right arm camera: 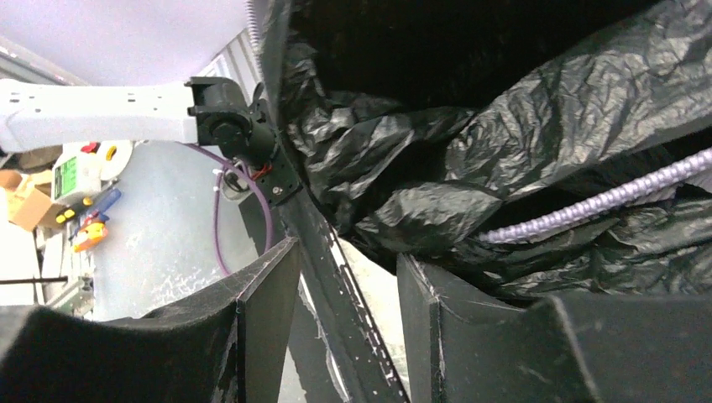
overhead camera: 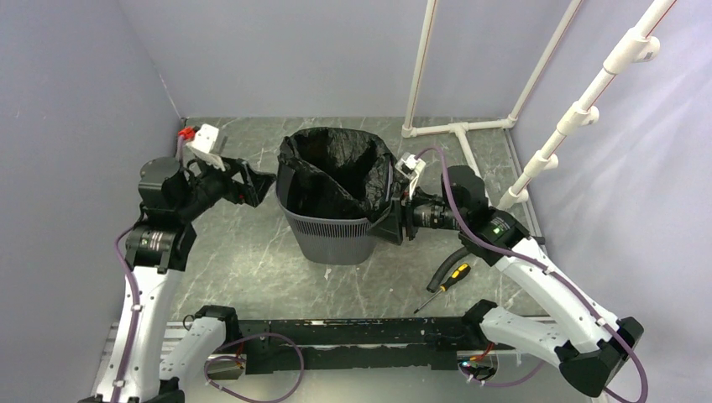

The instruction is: Put the trash bags into the trash bin

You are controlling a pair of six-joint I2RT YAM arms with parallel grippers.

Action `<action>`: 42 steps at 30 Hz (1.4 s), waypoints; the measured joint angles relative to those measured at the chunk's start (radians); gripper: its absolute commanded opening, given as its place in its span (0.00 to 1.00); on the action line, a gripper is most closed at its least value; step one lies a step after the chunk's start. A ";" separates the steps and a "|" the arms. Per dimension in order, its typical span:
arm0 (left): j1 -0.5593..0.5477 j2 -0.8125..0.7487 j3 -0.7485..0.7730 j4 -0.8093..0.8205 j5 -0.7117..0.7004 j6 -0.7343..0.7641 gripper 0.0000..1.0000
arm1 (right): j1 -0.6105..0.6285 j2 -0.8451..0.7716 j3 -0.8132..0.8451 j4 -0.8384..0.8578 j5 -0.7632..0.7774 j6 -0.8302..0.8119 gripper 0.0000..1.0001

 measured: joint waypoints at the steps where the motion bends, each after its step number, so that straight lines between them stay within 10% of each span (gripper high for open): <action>1: 0.000 -0.014 0.004 -0.010 -0.039 -0.041 0.93 | 0.000 0.001 -0.013 0.011 0.007 0.014 0.51; 11: 0.000 -0.050 0.094 -0.238 -0.253 -0.271 0.93 | 0.017 -0.002 -0.072 0.104 0.047 0.124 0.58; 20: -0.001 -0.054 0.000 -0.236 -0.087 -0.485 0.83 | 0.105 0.016 -0.076 0.145 0.100 0.150 0.59; 42: -0.003 0.195 0.040 -0.193 -0.009 -0.411 0.45 | 0.227 -0.112 -0.130 0.222 0.202 0.172 0.84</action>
